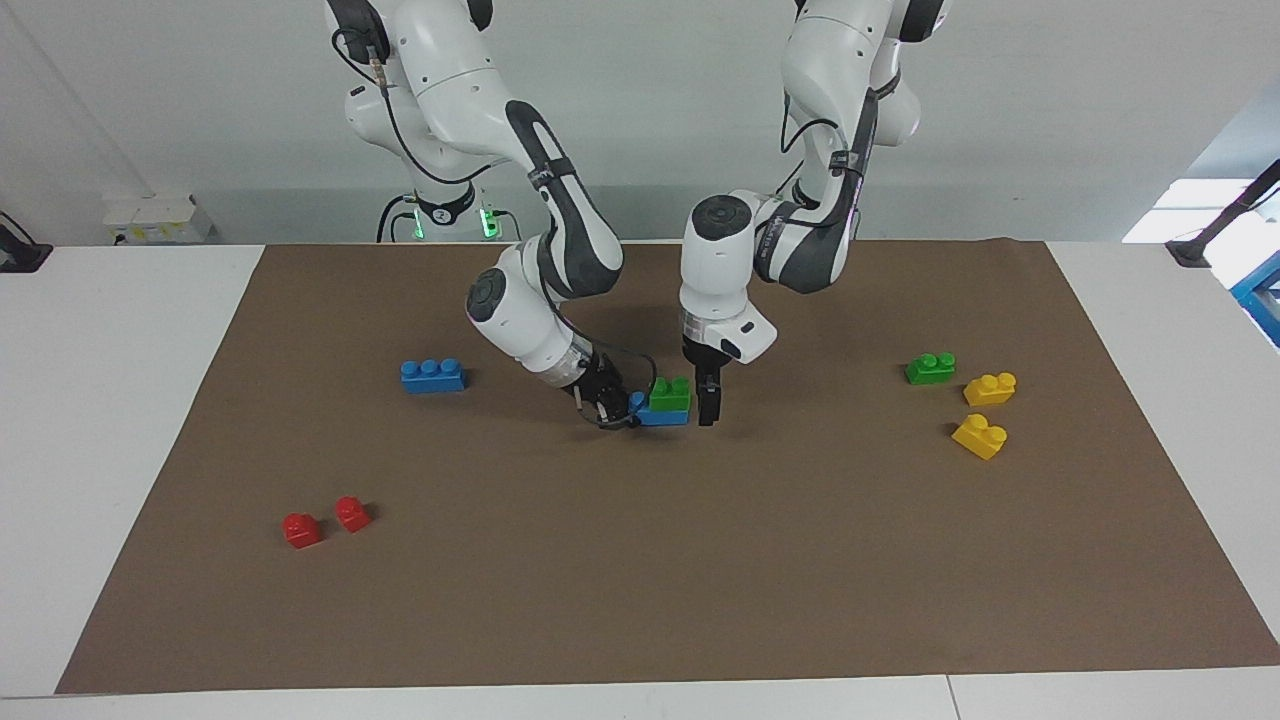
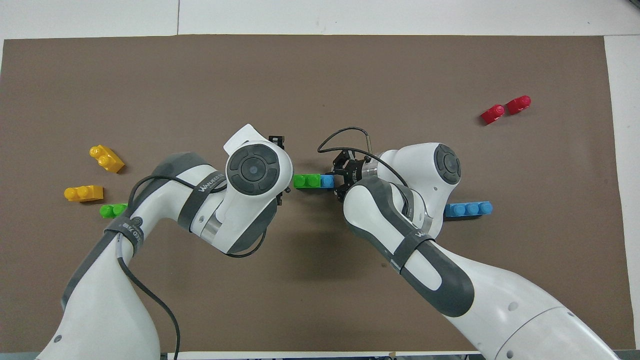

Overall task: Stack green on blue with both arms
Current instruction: 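Open both grippers and lift away from the joined bricks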

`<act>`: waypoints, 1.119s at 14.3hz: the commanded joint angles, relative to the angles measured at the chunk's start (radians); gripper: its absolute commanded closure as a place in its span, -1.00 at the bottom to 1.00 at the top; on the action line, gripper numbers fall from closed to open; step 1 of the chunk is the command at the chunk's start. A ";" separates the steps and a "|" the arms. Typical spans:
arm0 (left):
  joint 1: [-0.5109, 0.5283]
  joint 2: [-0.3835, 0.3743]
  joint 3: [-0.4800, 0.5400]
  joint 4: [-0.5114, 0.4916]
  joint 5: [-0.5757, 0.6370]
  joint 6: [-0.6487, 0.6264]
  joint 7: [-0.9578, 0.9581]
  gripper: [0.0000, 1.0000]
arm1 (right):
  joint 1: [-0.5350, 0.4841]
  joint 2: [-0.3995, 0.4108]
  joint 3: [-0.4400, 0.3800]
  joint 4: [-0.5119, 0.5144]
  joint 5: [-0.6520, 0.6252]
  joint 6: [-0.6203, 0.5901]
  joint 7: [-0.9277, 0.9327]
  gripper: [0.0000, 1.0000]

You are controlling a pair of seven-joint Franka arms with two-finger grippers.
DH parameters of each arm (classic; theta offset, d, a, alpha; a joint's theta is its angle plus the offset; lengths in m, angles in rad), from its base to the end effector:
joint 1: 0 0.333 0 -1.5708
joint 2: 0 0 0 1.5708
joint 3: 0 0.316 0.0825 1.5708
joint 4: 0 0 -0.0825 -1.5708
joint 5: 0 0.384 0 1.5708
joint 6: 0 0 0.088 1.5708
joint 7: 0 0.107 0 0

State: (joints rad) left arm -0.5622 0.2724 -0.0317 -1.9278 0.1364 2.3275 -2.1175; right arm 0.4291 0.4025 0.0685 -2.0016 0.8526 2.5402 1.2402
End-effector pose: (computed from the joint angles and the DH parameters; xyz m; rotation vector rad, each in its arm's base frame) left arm 0.5194 -0.3467 0.3610 2.2816 1.9970 0.1847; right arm 0.5478 0.2855 0.2662 -2.0029 1.7525 0.4632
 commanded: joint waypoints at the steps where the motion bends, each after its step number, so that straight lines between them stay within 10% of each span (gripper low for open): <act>1: 0.057 -0.047 -0.005 -0.013 0.018 -0.039 0.098 -1.00 | 0.003 0.029 -0.001 -0.037 0.017 0.049 -0.019 -0.60; 6: 0.155 -0.073 -0.007 -0.011 0.017 -0.053 0.295 -1.00 | -0.064 -0.005 -0.012 -0.010 -0.019 -0.065 -0.025 -0.75; 16: 0.384 -0.111 -0.007 0.000 0.006 -0.059 0.917 -1.00 | -0.457 -0.132 -0.007 0.228 -0.498 -0.616 -0.276 -0.81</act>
State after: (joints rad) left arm -0.2209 0.1861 -0.0277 -1.9268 0.1364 2.2978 -1.3344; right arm -0.0007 0.3222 0.0466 -1.7812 0.4315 1.9576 1.0569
